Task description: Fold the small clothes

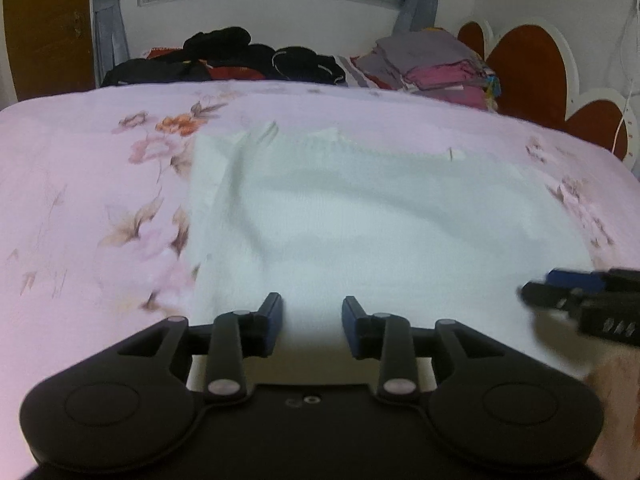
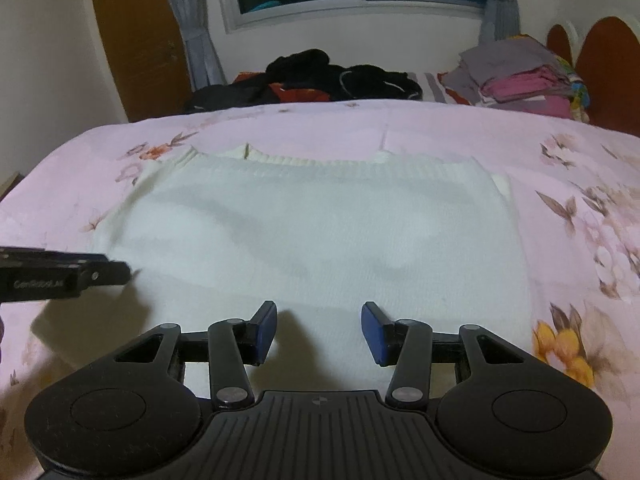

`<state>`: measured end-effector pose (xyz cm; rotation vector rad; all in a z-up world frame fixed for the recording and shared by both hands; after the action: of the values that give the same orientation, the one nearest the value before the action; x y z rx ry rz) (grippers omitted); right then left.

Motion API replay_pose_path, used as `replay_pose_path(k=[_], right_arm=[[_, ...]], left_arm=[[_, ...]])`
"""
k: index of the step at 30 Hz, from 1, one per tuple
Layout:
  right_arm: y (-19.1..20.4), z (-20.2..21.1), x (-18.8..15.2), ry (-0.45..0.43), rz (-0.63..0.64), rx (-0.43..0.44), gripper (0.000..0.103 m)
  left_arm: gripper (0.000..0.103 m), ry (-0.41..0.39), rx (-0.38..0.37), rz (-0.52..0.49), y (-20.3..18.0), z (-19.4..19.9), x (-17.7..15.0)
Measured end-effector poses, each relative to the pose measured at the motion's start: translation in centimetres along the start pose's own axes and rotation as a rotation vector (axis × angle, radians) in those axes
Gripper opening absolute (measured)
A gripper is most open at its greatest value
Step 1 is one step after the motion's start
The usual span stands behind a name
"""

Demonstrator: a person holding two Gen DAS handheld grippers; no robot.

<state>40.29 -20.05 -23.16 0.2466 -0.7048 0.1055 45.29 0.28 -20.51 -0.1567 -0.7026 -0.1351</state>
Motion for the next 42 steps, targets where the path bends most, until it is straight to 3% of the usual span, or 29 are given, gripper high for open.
replay_pose_path(k=[15, 20, 31, 36, 40, 42], right_arm=[[-0.2, 1.1, -3.4, 0.044, 0.043, -0.121, 0.047], [1.5, 2.4, -2.0, -0.004, 0.009, -0.07, 0.047], [4.6, 2.7, -1.5, -0.002, -0.026, 0.006, 0.047], [5.3, 2.9, -1.6, -0.004, -0.029, 0.013, 0.047], [5.6, 3.1, -1.8, -0.001, -0.027, 0.01, 0.048], [5.7, 3.1, -1.9, -0.001, -0.029, 0.007, 0.059]], left_arm=[[0.033, 0.004, -0.03, -0.016, 1.3, 1.9, -2.3], [0.035, 0.008, -0.066, 0.078, 1.6, 4.1, -2.6], [0.036, 0.094, -0.143, 0.336, 2.4, 6.7, -6.2], [0.043, 0.103, -0.144, 0.385, 2.5, 5.9, -6.6], [0.062, 0.076, -0.181, 0.479, 2.6, 5.2, -6.4], [0.063, 0.062, -0.203, 0.529, 2.6, 4.8, -6.3]])
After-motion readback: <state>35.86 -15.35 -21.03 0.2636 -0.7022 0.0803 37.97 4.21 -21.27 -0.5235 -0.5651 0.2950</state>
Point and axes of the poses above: each gripper's, at about its wrist camera, not at the fingertips, and z roughly against the way its jaws point, y to its left, x to its top, the point moved 8 cm from there along -z, roughly the way its jaws point, and after that the axes turned 1 degree about -x, right-handed, at the moved point
